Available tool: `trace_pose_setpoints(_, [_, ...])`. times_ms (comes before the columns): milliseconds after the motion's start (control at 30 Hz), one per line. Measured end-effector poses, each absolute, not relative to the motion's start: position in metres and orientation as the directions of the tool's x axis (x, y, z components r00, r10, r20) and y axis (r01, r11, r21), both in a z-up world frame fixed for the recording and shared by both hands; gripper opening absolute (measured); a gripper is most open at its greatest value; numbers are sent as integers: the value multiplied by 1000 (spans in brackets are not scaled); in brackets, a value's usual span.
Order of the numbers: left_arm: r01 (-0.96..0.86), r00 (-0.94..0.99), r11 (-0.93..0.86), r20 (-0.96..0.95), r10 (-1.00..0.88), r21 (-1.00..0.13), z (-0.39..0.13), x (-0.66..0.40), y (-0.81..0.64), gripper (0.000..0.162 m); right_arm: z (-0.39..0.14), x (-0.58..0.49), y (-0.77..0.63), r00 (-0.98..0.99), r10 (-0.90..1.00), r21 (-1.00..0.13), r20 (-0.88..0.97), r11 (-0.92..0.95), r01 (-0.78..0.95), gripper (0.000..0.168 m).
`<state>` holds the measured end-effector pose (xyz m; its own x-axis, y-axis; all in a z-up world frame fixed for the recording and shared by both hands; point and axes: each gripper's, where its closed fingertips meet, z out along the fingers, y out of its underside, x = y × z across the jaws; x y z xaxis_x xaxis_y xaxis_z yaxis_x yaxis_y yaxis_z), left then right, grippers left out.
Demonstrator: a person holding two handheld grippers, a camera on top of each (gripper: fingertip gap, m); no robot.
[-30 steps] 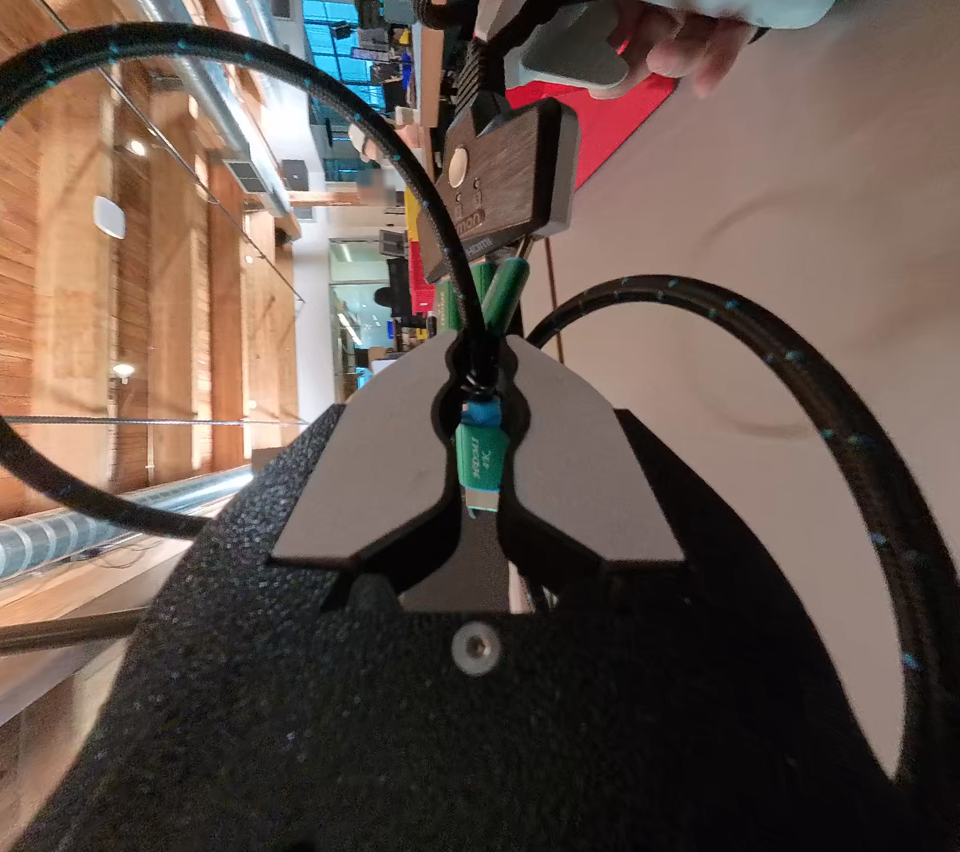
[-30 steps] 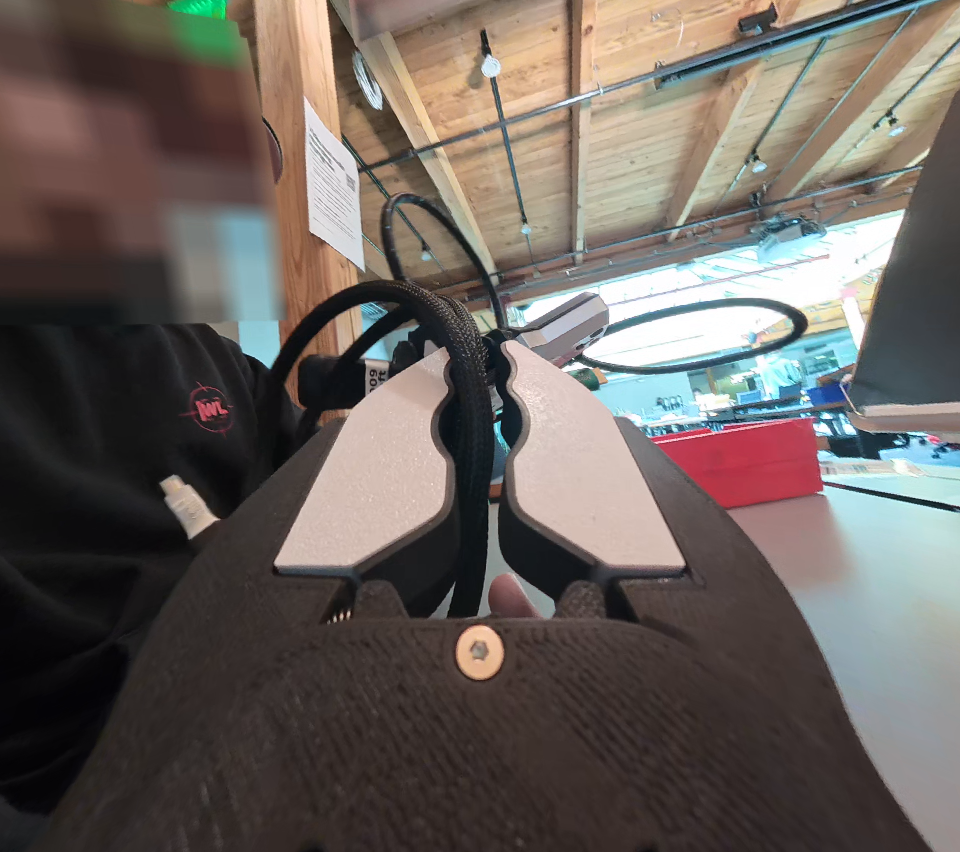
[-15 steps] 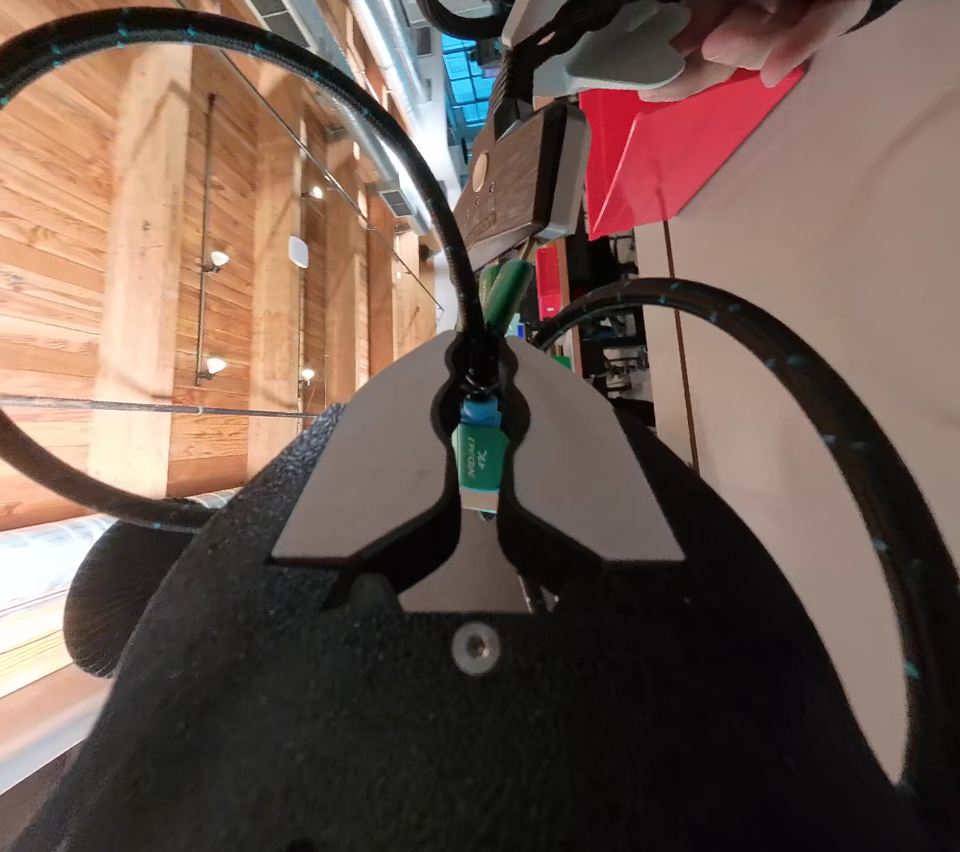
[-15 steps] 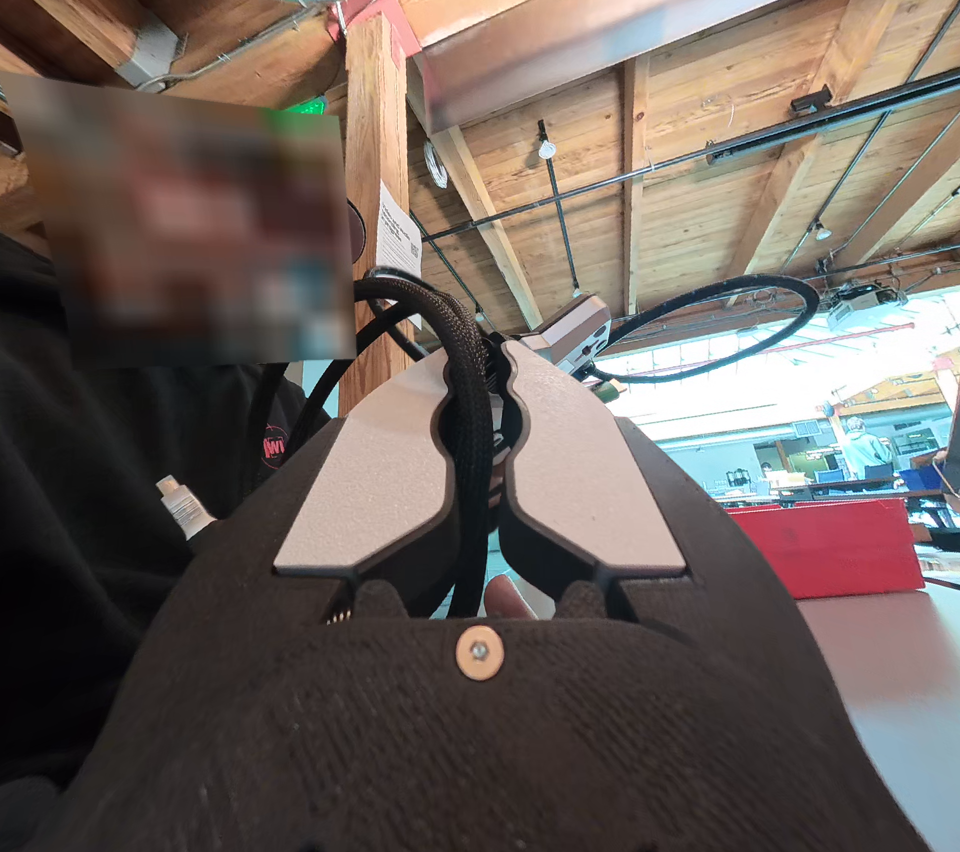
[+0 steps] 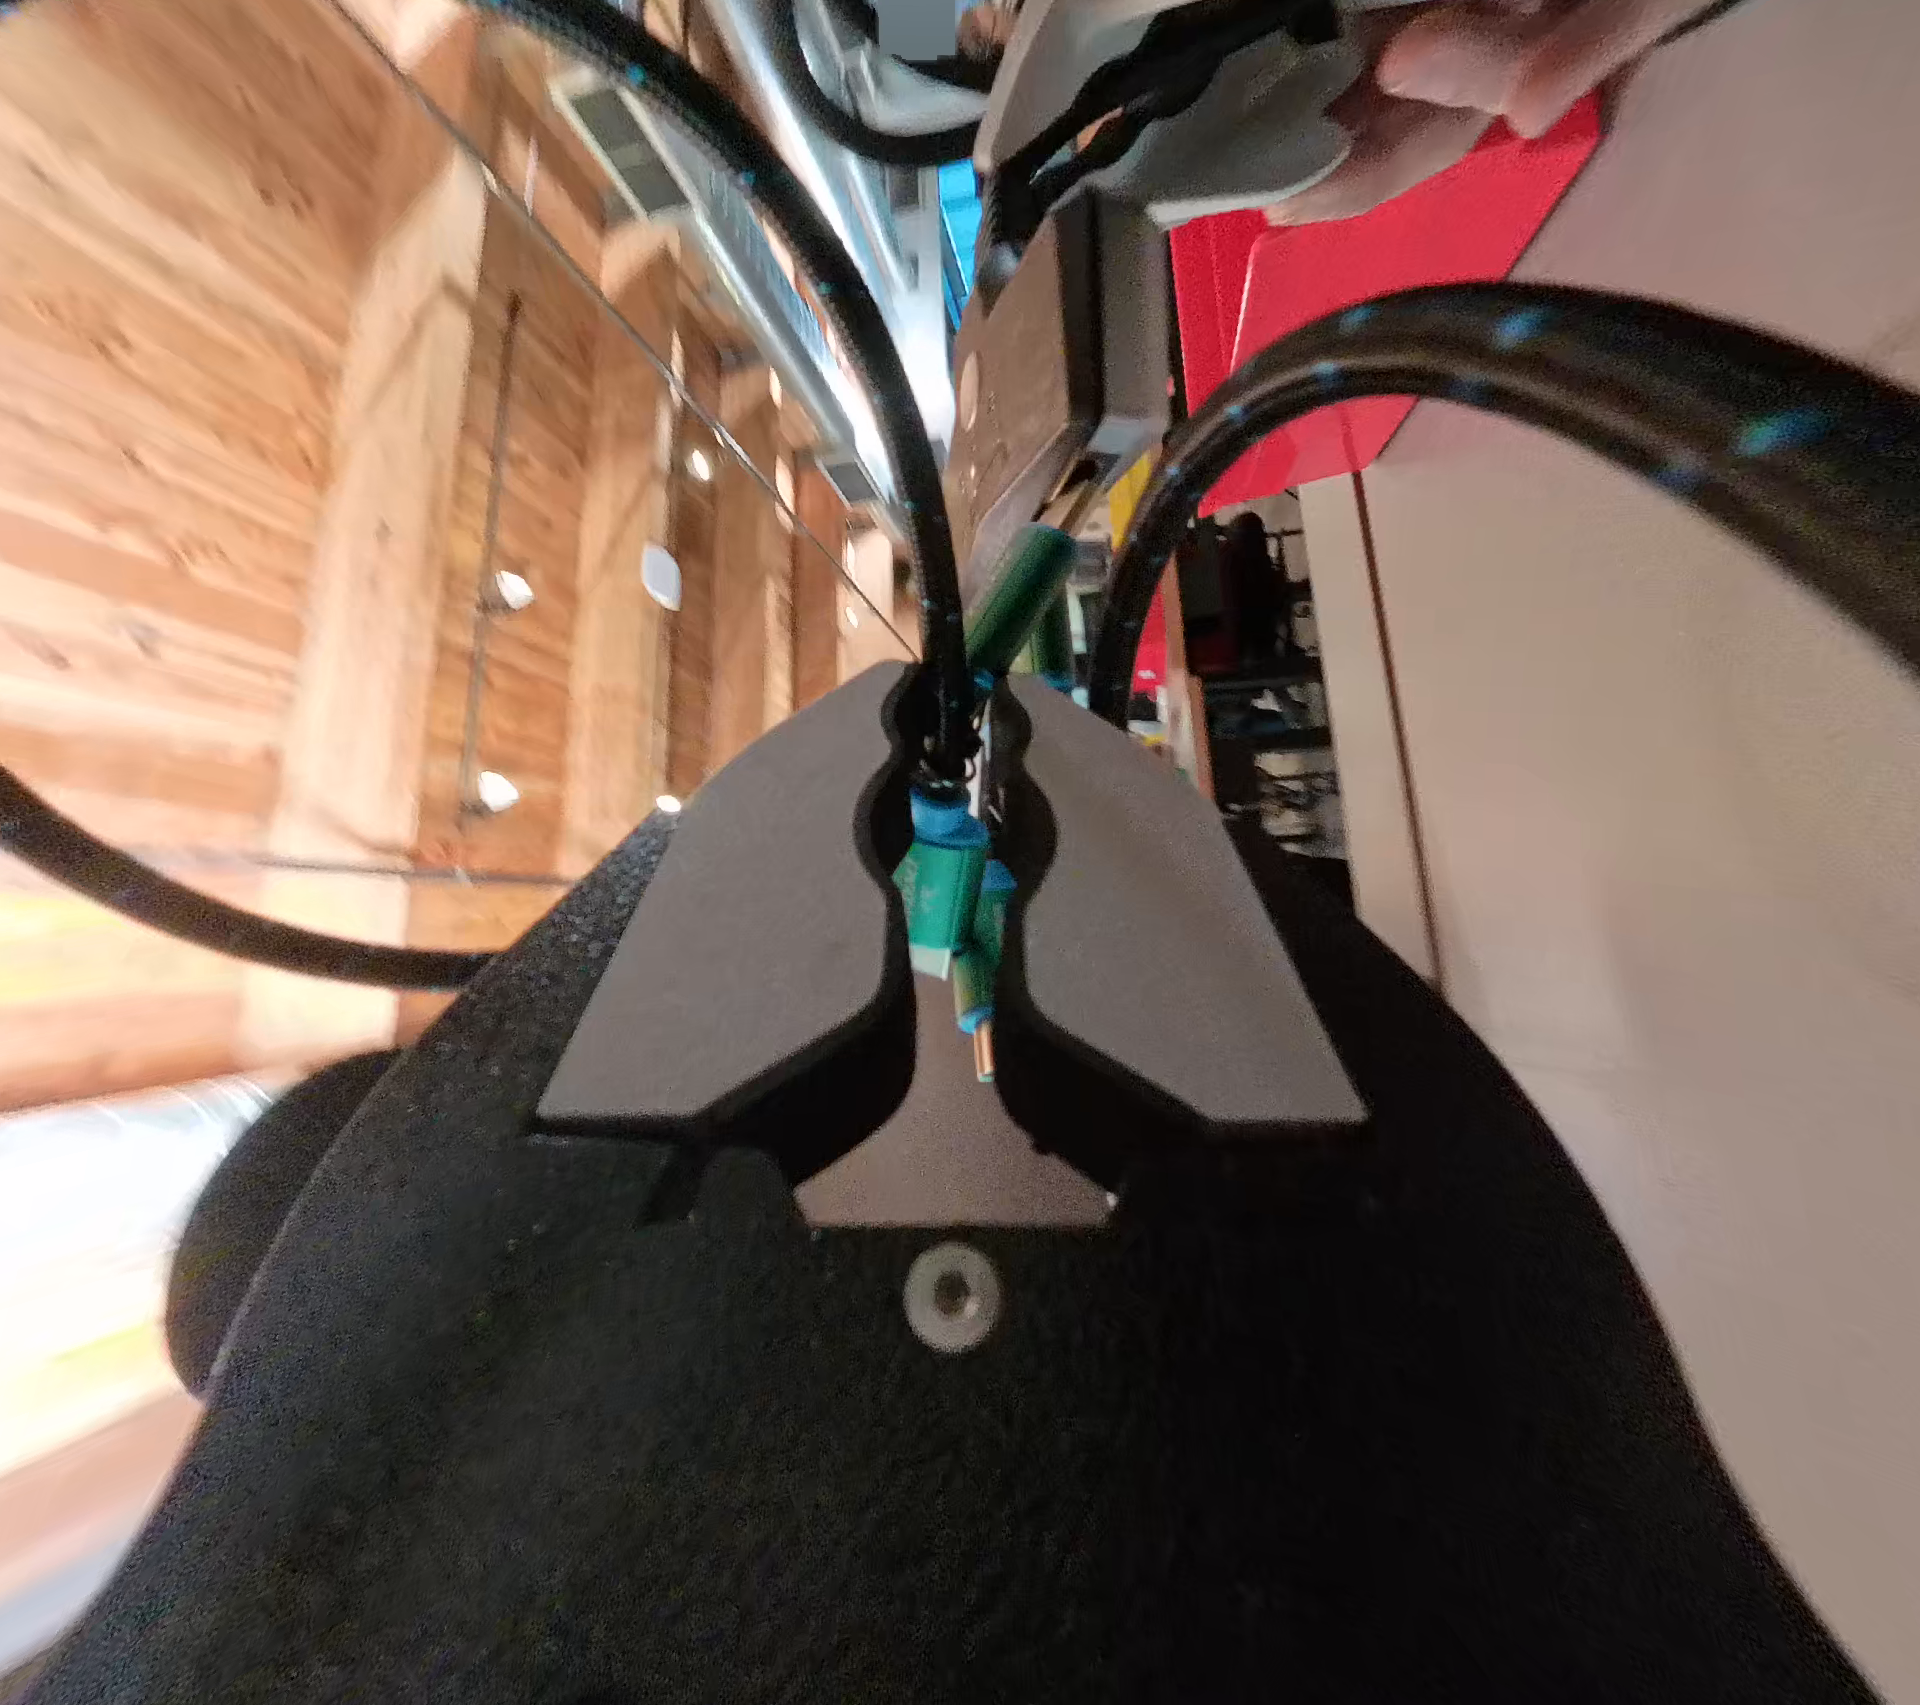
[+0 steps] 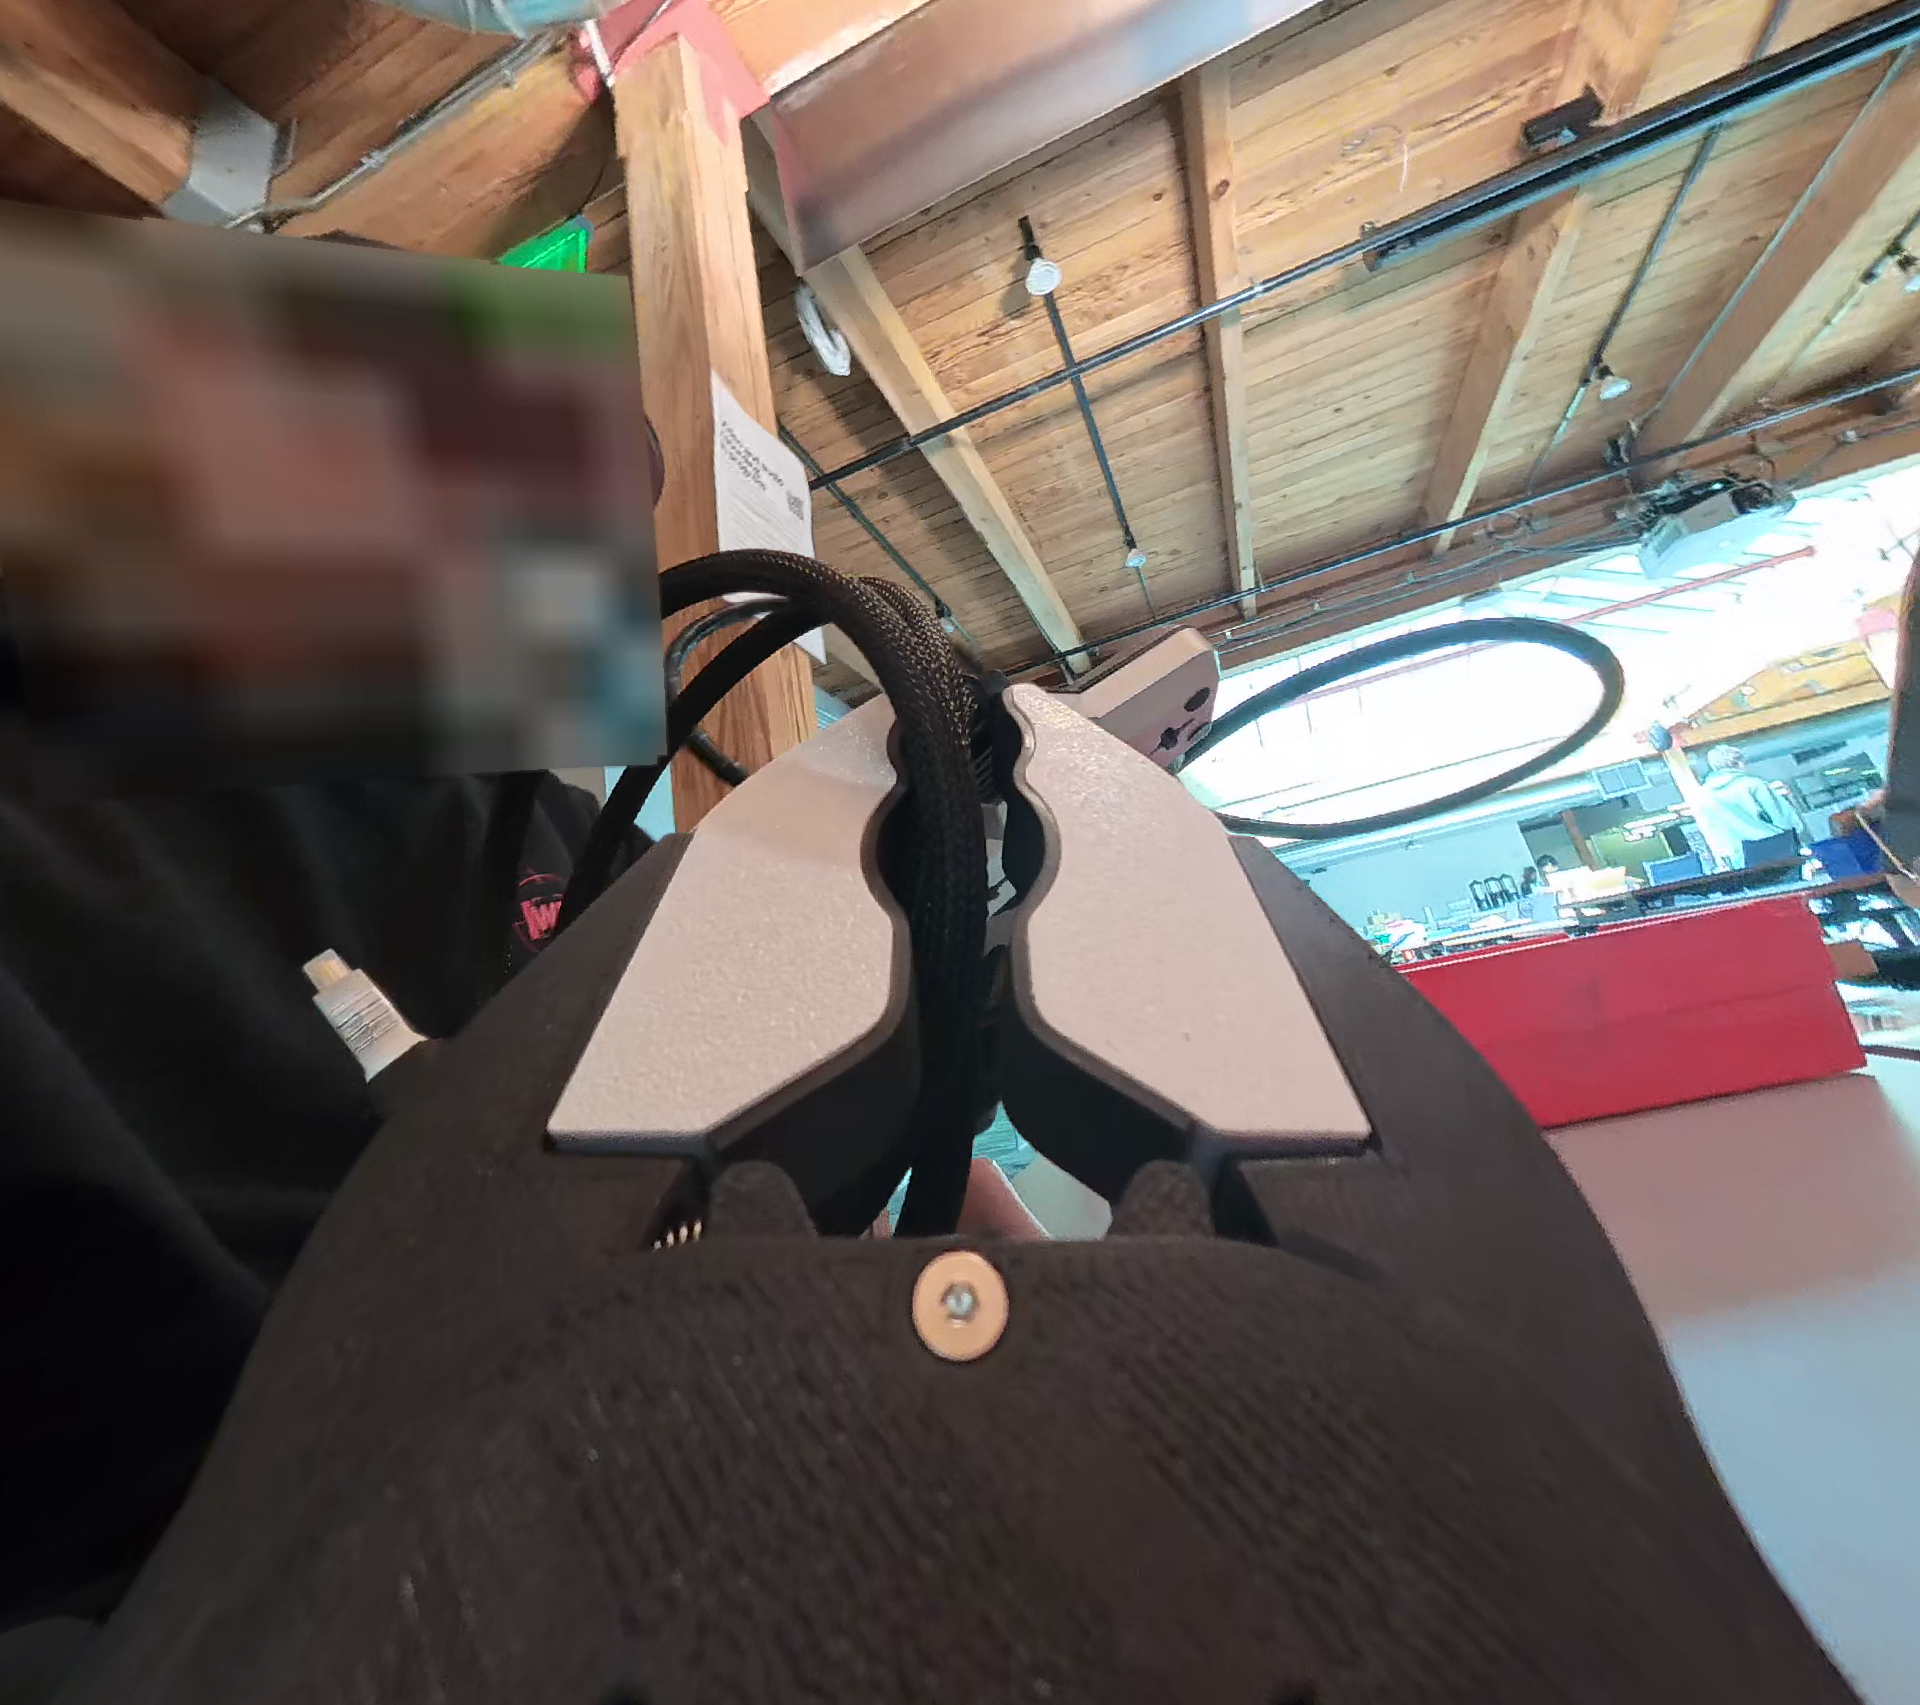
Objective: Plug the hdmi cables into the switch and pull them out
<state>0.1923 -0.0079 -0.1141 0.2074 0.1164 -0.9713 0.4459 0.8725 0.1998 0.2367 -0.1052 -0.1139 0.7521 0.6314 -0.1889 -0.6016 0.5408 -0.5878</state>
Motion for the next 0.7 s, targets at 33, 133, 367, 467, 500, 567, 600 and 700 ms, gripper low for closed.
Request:
trace_pose_setpoints(33, [436,183,889,-981,69,143,-114,195,-6,11,-113,237,-105,753,631,-584,-188,545,-602,12])
trace_pose_setpoints(133, [425,99,905,-995,-19,25,-120,196,-10,10,-112,240,-108,773,609,-572,-179,574,-585,12])
trace_pose_setpoints(367, [294,-33,955,-999,-36,-44,-125,197,9,10,-113,241,-103,876,458,-662,-152,611,-434,12])
trace_pose_setpoints(467, [84,-154,934,-930,-332,-347,-119,197,54,11,-117,245,-100,900,403,-699,-167,596,-396,12])
trace_pose_setpoints(500, [-20,-178,880,-865,-470,-474,-119,197,76,11,-119,247,-99,905,390,-706,-172,591,-389,12])
trace_pose_setpoints(567, [-287,-237,714,-675,-699,-639,-142,197,127,11,-122,248,-95,920,352,-739,-171,572,-356,12])
trace_pose_setpoints(600, [-411,-269,630,-573,-774,-658,-164,196,150,11,-123,246,-93,923,350,-748,-162,567,-346,12])
trace_pose_setpoints(700, [-586,-301,419,-294,-907,-693,-225,196,193,11,-125,238,-86,928,349,-781,-128,541,-311,12])
